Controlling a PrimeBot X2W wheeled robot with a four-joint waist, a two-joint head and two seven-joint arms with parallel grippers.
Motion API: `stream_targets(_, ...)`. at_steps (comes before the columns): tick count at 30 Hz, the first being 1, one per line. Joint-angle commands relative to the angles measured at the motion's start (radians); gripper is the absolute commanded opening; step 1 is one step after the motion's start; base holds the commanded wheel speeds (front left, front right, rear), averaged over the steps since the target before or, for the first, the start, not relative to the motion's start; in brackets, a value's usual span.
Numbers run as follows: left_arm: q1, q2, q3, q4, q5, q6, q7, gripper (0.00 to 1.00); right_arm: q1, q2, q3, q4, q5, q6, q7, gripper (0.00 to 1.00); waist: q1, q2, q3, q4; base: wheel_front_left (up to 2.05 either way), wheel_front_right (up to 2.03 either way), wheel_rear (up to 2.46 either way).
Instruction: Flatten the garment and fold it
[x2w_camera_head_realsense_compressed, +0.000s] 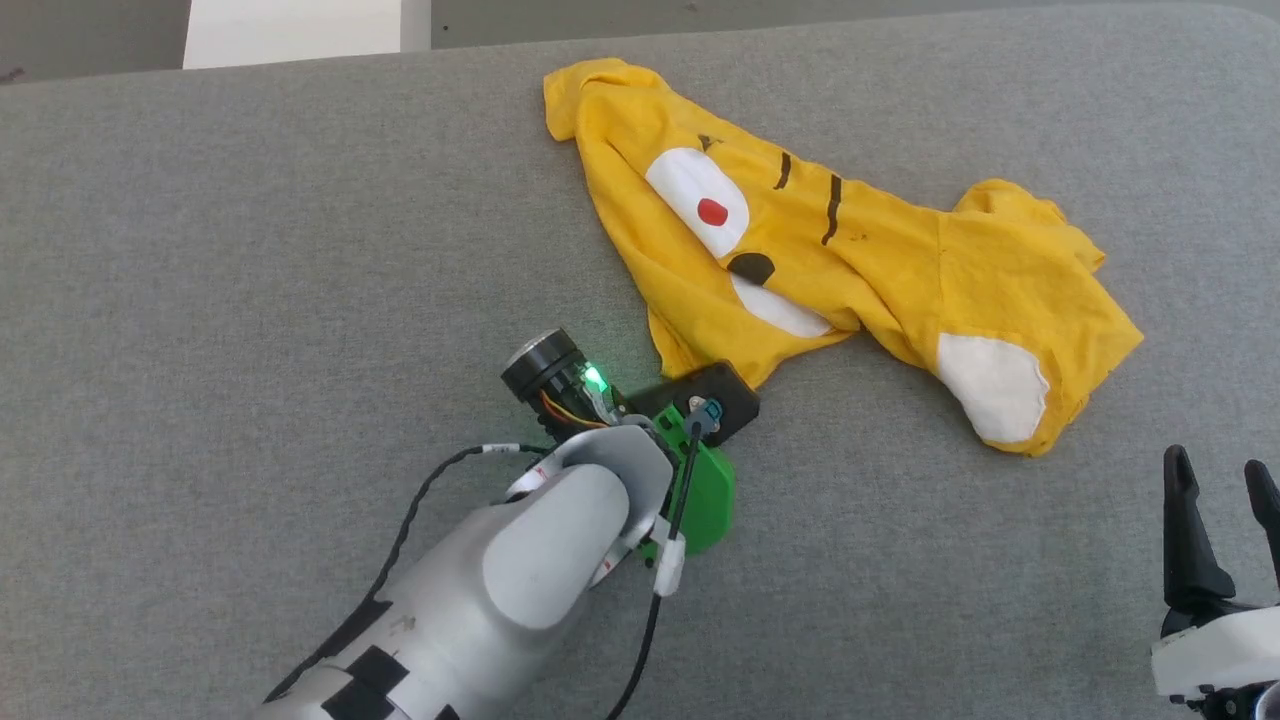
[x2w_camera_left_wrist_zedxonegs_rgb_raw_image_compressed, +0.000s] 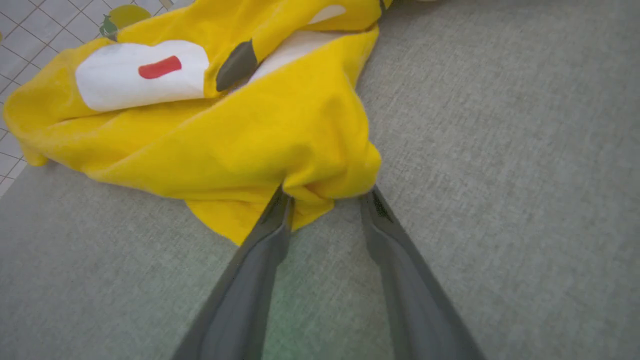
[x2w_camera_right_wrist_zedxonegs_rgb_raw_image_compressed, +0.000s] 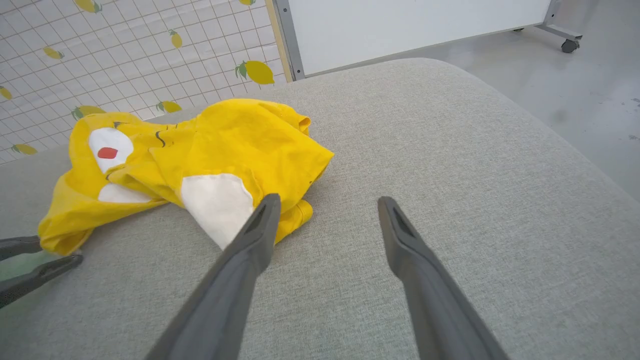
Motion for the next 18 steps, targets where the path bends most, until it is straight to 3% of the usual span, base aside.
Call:
stream_targets(1, -0.019, -0.004, 0.002, 0.013, -0.011, 0.009, -0.022, 0.0, -0.017, 0.001, 0.001, 0.003, 0.003, -0.001, -0.002, 1.0, 0.0, -0.0001, 0.0, 0.002, 0.0, 0.0, 0.0)
stream_targets(8, -0.031, -0.011, 0.057, -0.004, -0.076, 0.051, -0.14, 0.0, -0.01, 0.001, -0.013, 0.009, -0.002, -0.001, 0.002, 1.0, 0.0, -0.0001, -0.026, 0.02, 0.0, 0.0, 0.0)
stream_targets(10, -0.028, 0.012, 0.097, -0.036, -0.105, 0.068, -0.163, 0.0, -0.003, 0.001, -0.018, 0.008, -0.001, -0.001, 0.005, 1.0, 0.0, -0.0001, -0.04, 0.025, 0.0, 0.0, 0.0)
stream_targets(13, -0.024, 0.097, 0.159, -0.105, -0.135, 0.092, -0.168, 0.0, 0.009, 0.001, -0.024, 0.005, -0.002, -0.001, 0.011, 1.0, 0.0, -0.0001, -0.058, 0.027, 0.0, 0.0, 0.0)
stream_targets(18, 0.02, 0.299, 0.267, -0.212, -0.188, 0.13, -0.095, 0.0, 0.022, 0.001, -0.035, -0.005, -0.005, -0.001, 0.02, 1.0, 0.0, -0.0001, -0.067, 0.019, 0.0, 0.0, 0.0)
